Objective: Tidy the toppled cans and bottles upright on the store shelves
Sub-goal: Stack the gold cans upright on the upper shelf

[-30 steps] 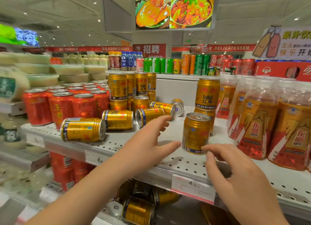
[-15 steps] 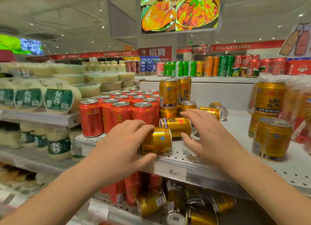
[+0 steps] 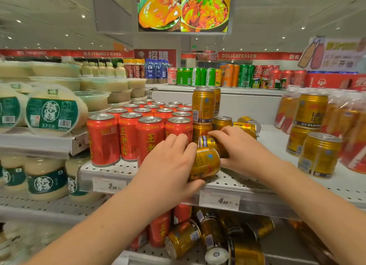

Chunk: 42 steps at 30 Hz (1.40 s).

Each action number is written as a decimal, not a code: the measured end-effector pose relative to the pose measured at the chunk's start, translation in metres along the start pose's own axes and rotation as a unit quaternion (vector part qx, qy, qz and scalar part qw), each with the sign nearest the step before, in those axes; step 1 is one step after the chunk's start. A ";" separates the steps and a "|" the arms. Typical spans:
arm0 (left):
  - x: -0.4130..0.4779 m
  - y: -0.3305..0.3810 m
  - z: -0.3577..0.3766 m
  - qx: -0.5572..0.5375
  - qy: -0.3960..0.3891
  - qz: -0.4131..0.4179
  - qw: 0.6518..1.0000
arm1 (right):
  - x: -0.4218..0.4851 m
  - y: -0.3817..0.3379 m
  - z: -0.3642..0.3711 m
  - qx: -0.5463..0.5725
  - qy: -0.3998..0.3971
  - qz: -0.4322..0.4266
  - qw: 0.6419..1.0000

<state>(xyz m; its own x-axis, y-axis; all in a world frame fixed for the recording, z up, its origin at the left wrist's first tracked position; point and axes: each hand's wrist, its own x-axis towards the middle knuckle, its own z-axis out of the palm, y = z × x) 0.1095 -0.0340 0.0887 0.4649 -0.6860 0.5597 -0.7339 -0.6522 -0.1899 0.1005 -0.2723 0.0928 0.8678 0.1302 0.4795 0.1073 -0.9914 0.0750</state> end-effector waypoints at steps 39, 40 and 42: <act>0.082 0.110 0.047 -0.525 0.024 -0.209 0.825 | -0.167 0.085 -0.047 0.488 0.141 0.241 0.827; 0.088 0.114 0.044 -0.529 0.035 -0.202 0.824 | -0.171 0.091 -0.053 0.496 0.154 0.244 0.819; 0.106 0.125 0.037 -0.548 0.058 -0.189 0.812 | -0.180 0.104 -0.064 0.494 0.186 0.246 0.813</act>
<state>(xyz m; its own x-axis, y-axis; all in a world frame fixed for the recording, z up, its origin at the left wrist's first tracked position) 0.0851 -0.2005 0.0949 0.7572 -0.4259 0.4953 -0.5789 -0.0862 0.8108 -0.0756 -0.3980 0.0698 0.7368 -0.4726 0.4835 0.2874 -0.4284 -0.8567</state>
